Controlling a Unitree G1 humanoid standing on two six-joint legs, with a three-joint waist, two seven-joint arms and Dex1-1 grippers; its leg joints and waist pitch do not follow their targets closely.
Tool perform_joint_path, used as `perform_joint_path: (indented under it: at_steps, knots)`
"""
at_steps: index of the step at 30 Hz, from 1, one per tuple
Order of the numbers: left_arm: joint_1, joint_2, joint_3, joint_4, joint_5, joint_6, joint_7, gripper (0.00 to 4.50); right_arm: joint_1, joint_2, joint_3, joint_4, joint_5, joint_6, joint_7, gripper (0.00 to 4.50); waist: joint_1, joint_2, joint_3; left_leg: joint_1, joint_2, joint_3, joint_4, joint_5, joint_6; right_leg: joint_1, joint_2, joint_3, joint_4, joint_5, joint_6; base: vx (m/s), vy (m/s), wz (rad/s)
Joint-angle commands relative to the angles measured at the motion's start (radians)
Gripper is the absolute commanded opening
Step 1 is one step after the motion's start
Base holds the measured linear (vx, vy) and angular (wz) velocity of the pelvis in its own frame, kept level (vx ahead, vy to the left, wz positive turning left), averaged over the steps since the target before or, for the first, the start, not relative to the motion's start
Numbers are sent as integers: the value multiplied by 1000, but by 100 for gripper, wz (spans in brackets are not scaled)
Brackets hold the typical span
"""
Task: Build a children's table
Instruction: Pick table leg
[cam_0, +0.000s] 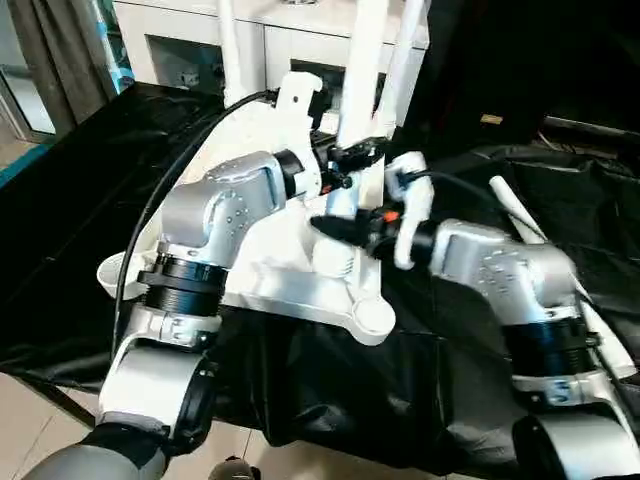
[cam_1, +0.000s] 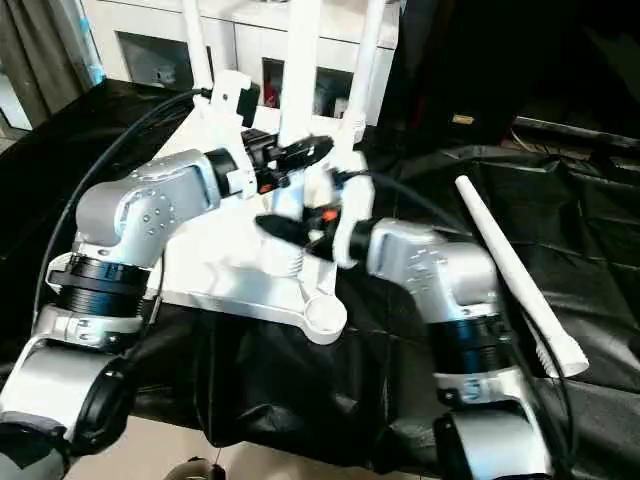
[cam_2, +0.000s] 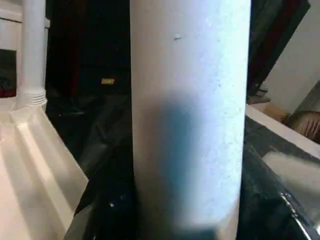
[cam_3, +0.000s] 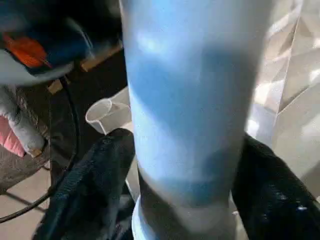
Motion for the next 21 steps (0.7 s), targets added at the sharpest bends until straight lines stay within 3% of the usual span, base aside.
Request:
perform_joint_path:
  at_steps: [1,8,10,12,13,17,20,21]
  knots:
    - [-12,-3,-1,-29,1,1,5,188,1,-2,7,-1,-13,-3,0,266,0,-1,-76,27,13,-8,-66,-158,-58,49,-38,27,-65,-78,-176,0,0,0]
    - [-5,2,4,-36,-3,5,5,188,13,-4,3,-13,2,-56,48,210,0,-1,-76,27,13,-8,-65,-156,-54,49,-38,27,-64,-64,-176,0,0,0]
    - [-2,10,-1,-35,2,-7,-9,244,21,-10,2,-29,13,-63,77,199,0,-1,-76,27,13,-8,-65,-156,-50,48,-37,27,-64,-68,-177,0,0,0]
    - [5,13,1,-39,-18,-6,-45,258,28,-18,3,-44,22,-66,103,197,2,-2,-75,27,13,-7,-66,-163,-44,50,-38,27,-67,-83,-175,0,0,0]
    - [17,16,32,-42,-70,-36,-120,261,59,-51,15,-99,57,-81,202,196,4,-3,-76,27,12,-7,-65,-160,-40,52,-38,27,-67,-77,-175,0,0,0]
    - [20,24,53,-37,-103,-47,-174,289,76,-73,25,-132,76,-78,247,195,4,-1,-76,26,12,-7,-63,-155,-28,51,-37,26,-63,-48,-195,0,0,0]
    - [56,90,51,-82,-215,-1,-429,289,112,-127,36,-209,127,-61,350,195,4,0,-74,27,12,-7,-65,-172,-27,52,-39,26,-66,-92,-198,0,0,0]
    - [61,100,47,-87,-226,9,-459,289,115,-133,35,-217,133,-60,361,194,3,4,-74,28,13,-8,-66,-175,-26,50,-37,26,-64,-90,-202,0,0,0]
